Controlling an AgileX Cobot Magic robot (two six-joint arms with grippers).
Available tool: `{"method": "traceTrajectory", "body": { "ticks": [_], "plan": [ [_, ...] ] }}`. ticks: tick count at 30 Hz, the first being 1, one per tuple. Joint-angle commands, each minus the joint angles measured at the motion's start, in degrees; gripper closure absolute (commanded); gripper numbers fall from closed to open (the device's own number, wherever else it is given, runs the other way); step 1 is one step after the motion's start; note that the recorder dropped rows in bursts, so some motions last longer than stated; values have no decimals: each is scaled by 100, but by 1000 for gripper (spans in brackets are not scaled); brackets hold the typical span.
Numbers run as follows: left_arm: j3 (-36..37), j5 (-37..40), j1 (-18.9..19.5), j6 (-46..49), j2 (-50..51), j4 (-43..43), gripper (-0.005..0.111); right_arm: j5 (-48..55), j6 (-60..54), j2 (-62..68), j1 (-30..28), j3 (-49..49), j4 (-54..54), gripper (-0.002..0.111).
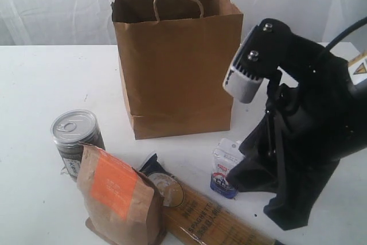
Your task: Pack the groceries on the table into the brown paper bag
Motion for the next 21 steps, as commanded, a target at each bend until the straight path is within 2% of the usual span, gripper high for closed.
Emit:
{"method": "traceTrajectory", "body": {
  "ticks": [1,3,8,21],
  "plan": [
    [26,43,-38,-20,-24,-50,107,-425,-69,-3,-3,310,39,44],
    [26,43,-38,-20,-24,-50,107,-702,-69,-3,-3,467,90,40],
    [26,43,-38,-20,-24,-50,107,-1044,-69,-3,111,702,149,40],
    [26,43,-38,-20,-24,-50,107,-2553,-869,528,1108,702,453,40]
  ]
}}
